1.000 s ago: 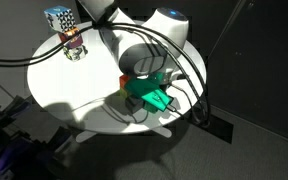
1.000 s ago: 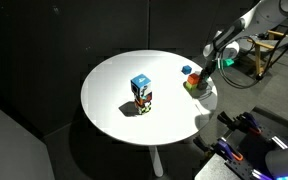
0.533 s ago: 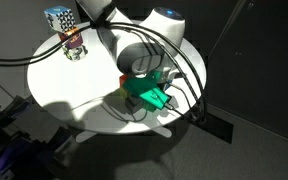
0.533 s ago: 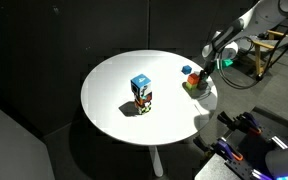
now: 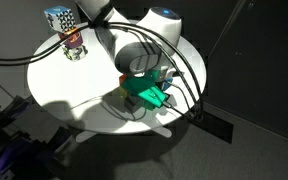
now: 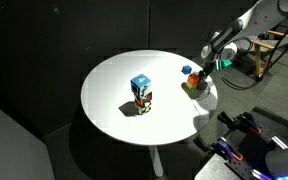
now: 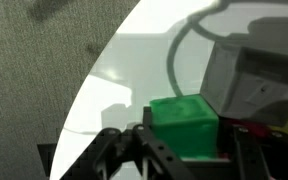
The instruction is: Pick up the green block and slide it to the left while pushing the other blocks, put the green block on the orange block
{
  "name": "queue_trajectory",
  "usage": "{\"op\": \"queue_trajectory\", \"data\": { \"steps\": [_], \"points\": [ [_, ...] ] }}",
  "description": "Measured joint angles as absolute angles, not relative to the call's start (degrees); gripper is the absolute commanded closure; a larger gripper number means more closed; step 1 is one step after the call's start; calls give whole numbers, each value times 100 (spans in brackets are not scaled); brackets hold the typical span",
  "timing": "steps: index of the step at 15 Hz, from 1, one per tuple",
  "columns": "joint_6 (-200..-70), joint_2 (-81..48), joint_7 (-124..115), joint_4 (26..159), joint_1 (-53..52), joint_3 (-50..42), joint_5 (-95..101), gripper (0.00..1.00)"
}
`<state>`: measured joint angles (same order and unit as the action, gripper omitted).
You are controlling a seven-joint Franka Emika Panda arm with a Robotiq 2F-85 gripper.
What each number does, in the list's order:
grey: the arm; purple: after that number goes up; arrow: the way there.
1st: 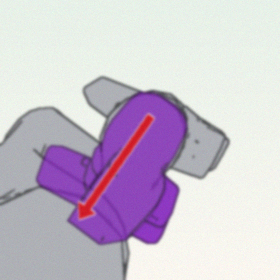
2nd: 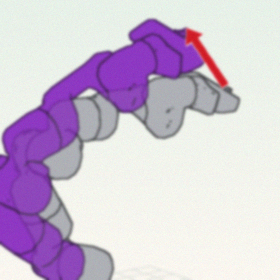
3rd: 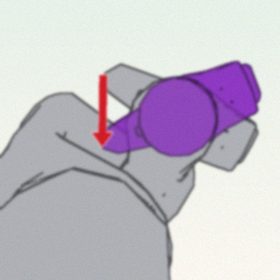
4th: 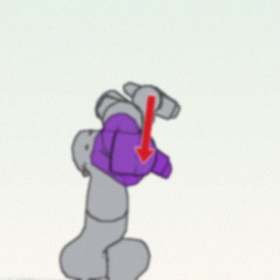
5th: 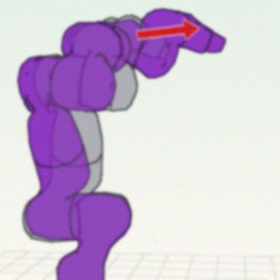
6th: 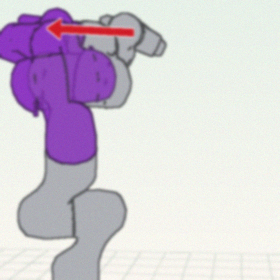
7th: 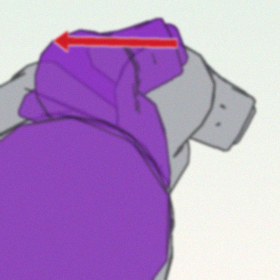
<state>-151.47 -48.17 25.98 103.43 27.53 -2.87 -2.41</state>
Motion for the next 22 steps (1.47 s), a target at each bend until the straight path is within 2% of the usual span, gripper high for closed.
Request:
{"op": "queue_trajectory", "data": {
  "steps": [22],
  "points": [
    [-15315, -4684, 2354, 10683, 2234, -391, -191, 68]
  ]
}}
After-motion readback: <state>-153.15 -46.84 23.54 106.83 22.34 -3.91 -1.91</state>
